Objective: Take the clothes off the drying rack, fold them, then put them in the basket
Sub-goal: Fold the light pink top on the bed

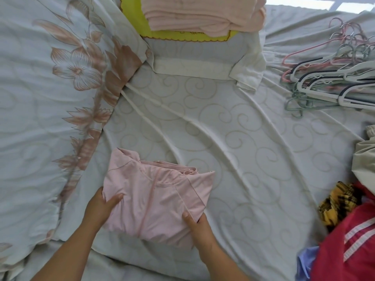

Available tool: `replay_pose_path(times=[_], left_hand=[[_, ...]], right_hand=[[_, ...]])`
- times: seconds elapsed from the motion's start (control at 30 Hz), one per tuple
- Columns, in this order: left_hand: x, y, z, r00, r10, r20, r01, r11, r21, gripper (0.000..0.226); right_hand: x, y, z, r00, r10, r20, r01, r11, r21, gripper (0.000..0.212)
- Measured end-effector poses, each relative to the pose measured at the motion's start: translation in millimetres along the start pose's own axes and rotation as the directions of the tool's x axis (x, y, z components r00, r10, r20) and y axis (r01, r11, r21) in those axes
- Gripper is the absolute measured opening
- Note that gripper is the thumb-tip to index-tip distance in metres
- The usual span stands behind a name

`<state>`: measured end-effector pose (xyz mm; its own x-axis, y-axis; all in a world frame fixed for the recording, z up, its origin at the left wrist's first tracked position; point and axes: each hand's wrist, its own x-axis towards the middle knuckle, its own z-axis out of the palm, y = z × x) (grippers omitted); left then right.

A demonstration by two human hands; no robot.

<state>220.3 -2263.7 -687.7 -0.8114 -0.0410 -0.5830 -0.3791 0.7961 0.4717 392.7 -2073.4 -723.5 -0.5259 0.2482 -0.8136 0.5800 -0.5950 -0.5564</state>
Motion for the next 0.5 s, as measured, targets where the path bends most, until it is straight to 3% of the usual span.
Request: replay_pose_path(times=[0.1,0.2,0.37,0.5], left_hand=[[-2.9,0.8,-4.4,1.0,-0.009,0.012,0.009,1.0,0.0,0.084],[-0.4,-4.9,-9.4,0.996,-0.048,0.072,0.055,0.993,-0.104,0.098],[-3.2,-2.7,-8.2,0.969,-0.097,0.228,0.161,0.946,-0.282,0.045],[-2.1,-2.7,-7.6,0.978,-0.071,0.196,0.123,0.957,-0.263,0.05]], right_hand=[[-0.7,-1.6,1.6,1.0,-0.006,0.005,0.006,1.0,0.001,0.072],[-0.6,-6.9,-1.2,0.999,0.017,0.051,-0.018,1.0,0.012,0.06],[1.6,-11.0,-4.8,0.996,0.062,0.058,-0.062,0.998,-0.012,0.039],[2.5,-10.8,-4.9,0.991,0.113,0.068,-0.114,0.993,0.016,0.042]])
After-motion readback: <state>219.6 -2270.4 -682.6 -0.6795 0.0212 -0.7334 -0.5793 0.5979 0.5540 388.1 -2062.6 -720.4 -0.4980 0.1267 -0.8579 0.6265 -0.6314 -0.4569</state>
